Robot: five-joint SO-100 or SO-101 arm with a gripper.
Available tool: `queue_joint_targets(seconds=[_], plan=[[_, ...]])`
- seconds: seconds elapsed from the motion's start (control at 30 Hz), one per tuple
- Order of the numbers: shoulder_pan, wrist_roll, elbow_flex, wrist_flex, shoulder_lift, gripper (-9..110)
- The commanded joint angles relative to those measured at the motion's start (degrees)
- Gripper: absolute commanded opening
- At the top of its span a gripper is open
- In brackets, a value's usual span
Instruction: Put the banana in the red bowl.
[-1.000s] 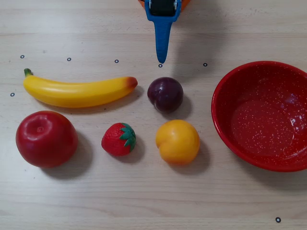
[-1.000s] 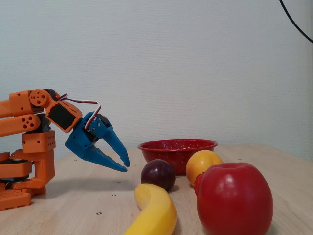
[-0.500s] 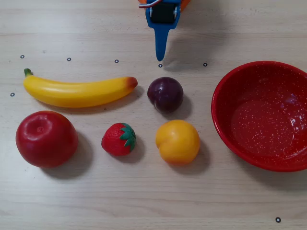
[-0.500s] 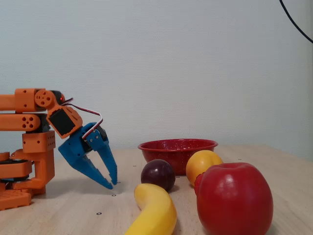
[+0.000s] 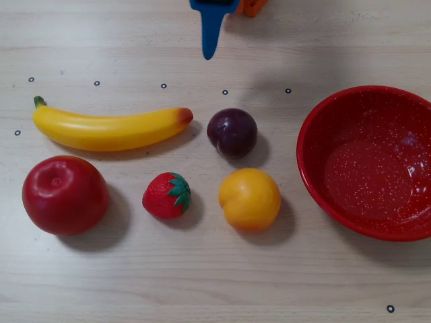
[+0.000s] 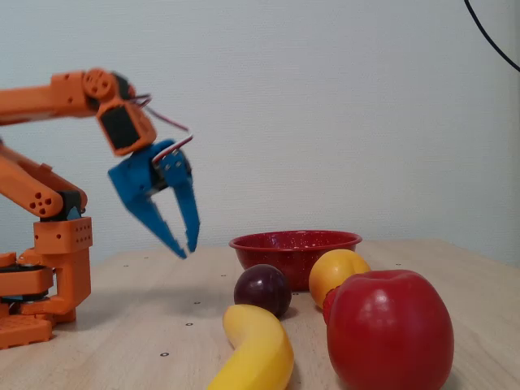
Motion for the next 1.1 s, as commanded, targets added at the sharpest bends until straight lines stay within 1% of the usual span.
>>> queue_joint_targets(seconds=[0.0,0.2,0.37,0.53,0.6,0.73,0.83,0.97,1.07], plan=[[-2.81,2.64,-8.53,1.14,-2.37,0],[-9.67,10.55,-19.25,2.29,-13.27,0],[-15.47,14.59,-28.39,3.25,-22.94,0],[-20.74,16.96,-41.04,10.11,-35.6,0],[-22.68,17.23,-45.79,12.74,-40.69,3],[-25.75,18.28,-51.06,13.18,-47.99,10],[-27.07,18.81,-53.26,13.01,-51.42,21],[-28.12,22.06,-53.26,13.36,-53.61,37],[-28.21,24.43,-52.91,13.97,-54.67,42]])
